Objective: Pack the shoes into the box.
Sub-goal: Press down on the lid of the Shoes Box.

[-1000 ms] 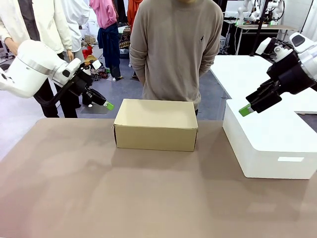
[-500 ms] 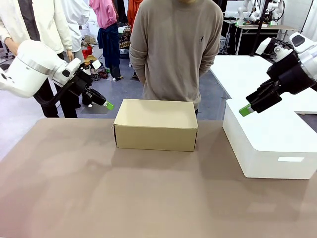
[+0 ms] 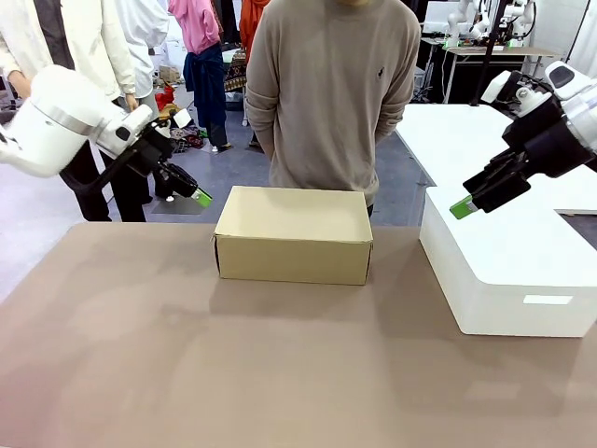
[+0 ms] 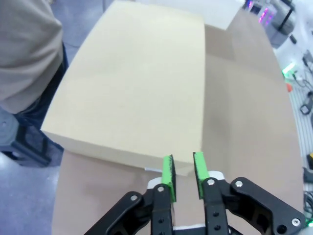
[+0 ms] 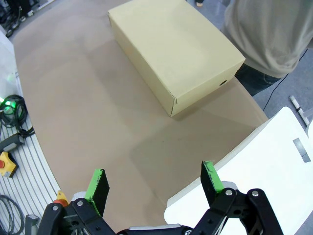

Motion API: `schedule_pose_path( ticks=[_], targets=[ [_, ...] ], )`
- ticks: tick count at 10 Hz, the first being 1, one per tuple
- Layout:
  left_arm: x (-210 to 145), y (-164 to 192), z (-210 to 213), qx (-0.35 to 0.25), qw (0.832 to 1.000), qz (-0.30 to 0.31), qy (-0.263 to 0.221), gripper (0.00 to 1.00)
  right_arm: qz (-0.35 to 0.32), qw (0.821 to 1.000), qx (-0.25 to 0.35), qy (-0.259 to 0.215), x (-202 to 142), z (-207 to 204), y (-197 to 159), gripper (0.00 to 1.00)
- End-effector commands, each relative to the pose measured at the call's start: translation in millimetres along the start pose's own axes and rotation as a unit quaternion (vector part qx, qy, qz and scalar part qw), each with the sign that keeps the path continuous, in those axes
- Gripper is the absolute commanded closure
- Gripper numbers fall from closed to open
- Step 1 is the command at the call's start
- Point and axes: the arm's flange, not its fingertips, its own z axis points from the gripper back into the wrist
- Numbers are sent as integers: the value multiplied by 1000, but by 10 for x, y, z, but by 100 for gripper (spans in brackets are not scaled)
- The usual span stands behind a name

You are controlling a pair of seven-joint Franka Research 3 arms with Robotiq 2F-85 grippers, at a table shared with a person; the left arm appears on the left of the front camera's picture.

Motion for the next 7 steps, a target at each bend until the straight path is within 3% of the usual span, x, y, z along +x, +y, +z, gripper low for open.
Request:
schedule_pose_path(
  ticks=[1, 3, 5, 7],
  targets=[
    [150, -432, 188, 30, 997, -5, 68, 34, 1, 1000, 5, -8, 4, -9, -13, 0],
    [269, -758, 364, 42, 991, -7, 123, 0, 1, 1000, 5, -8, 4, -9, -13, 0],
    [239, -1057, 501, 65, 978, -3, 199, 0, 0, 1000, 0, 0, 0, 0, 0, 0],
    [161, -1350, 606, 72, 971, -1, 229, 0, -17, 1000, 1, 26, 327, 10, -67, 40]
  ],
)
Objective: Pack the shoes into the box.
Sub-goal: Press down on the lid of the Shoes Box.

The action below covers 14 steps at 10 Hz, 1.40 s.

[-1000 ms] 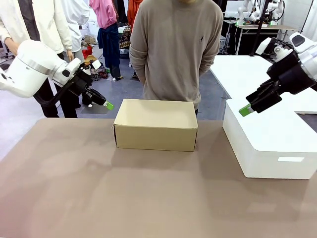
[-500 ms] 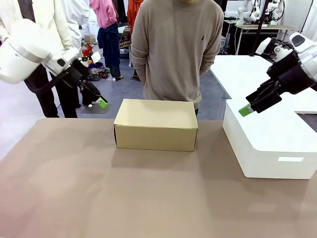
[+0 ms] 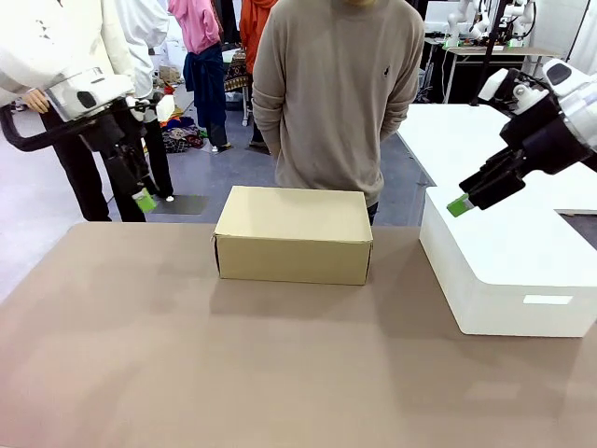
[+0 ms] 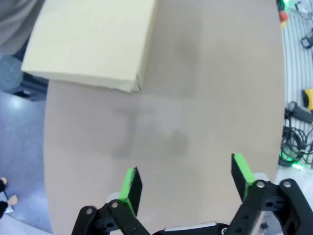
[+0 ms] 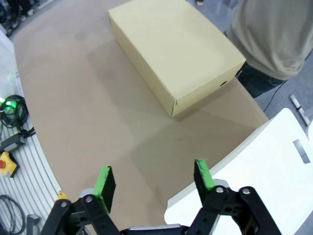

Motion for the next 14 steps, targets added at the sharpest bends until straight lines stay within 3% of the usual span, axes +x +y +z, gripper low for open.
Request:
schedule_pose_path(
  ticks=[1, 3, 9, 12, 13, 14],
  targets=[
    [-126, -286, 51, 7, 1000, 17, 18, 0, -6, 1000, -7, 30, 419, 5, -64, 60],
    [-220, -479, 101, 14, 999, 30, 38, 0, 14, 998, -19, 54, 823, -104, -37, 100],
    [-247, -898, 57, 27, 995, 47, 80, 0, 9, 990, -83, 111, 1757, -953, -14, 100],
    [-305, -974, -62, 50, 989, 76, 118, 0, 14, 987, -106, 123, 1828, -1186, 14, 100],
    [-296, -898, -101, 86, 986, 86, 110, 0, 22, 990, -73, 116, 1731, -1134, 0, 100],
    [-250, -931, -10, 28, 993, 56, 99, 0, 22, 990, -73, 116, 1731, -1134, 0, 100]
  ],
)
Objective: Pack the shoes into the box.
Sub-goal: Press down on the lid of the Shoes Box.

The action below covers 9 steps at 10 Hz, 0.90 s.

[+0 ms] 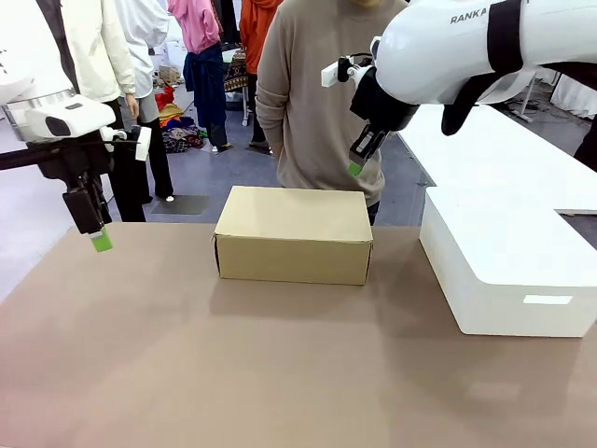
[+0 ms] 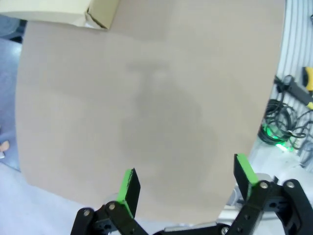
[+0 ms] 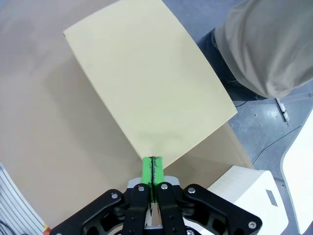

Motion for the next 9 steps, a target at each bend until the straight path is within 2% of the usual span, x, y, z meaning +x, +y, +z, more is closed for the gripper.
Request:
schedule_pose_path(
  ticks=[1, 6, 9],
  targets=[
    [9, -27, 32, -18, 1000, -11, -3, 0, 0, 1000, 5, -5, -58, 63, -22, 100],
    [9, -27, 32, -18, 1000, -11, -3, 0, -1, 1000, -2, -2, -3, 41, -7, 100],
    [9, -27, 32, -18, 1000, -11, -3, 0, -113, 993, 23, 35, 412, -360, -60, 100]
  ],
)
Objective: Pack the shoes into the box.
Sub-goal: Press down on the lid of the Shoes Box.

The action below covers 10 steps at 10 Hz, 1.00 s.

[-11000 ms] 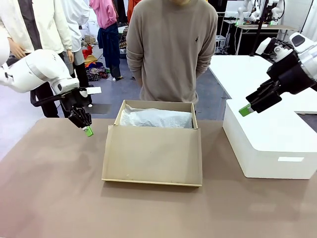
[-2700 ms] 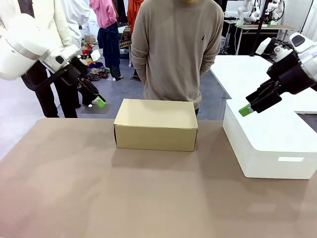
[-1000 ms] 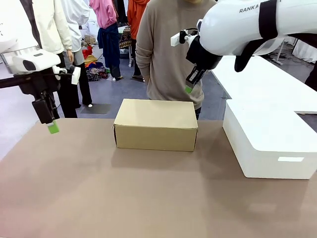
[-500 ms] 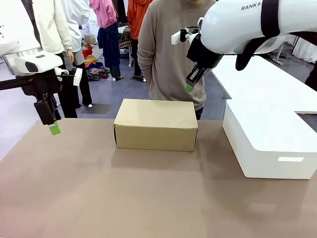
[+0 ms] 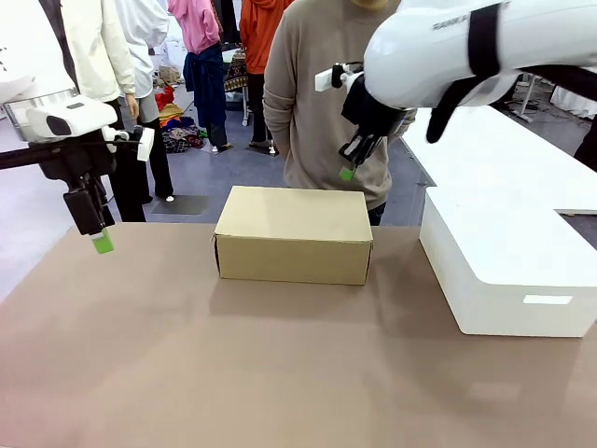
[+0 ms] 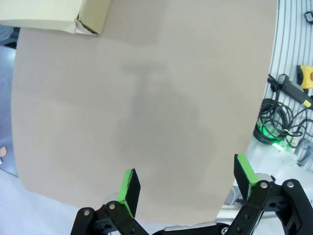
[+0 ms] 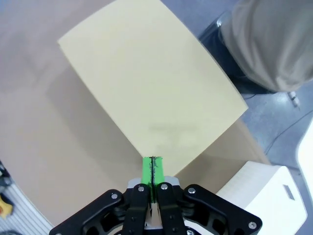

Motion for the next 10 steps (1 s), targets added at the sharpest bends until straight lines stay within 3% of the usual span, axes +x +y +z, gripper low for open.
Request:
schedule_pose_path(
  ticks=[1, 6, 10],
  targets=[
    [-17, 11, 38, -5, 1000, -3, -2, 0, -72, 997, 16, 28, 417, -208, -34, 100],
    [-17, 11, 38, -5, 1000, -3, -2, 0, -164, 984, -33, 65, 919, -758, -184, 100],
    [-17, 11, 38, -5, 1000, -3, -2, 0, -190, 978, -15, 82, 1071, -1126, -258, 100]
  ],
)
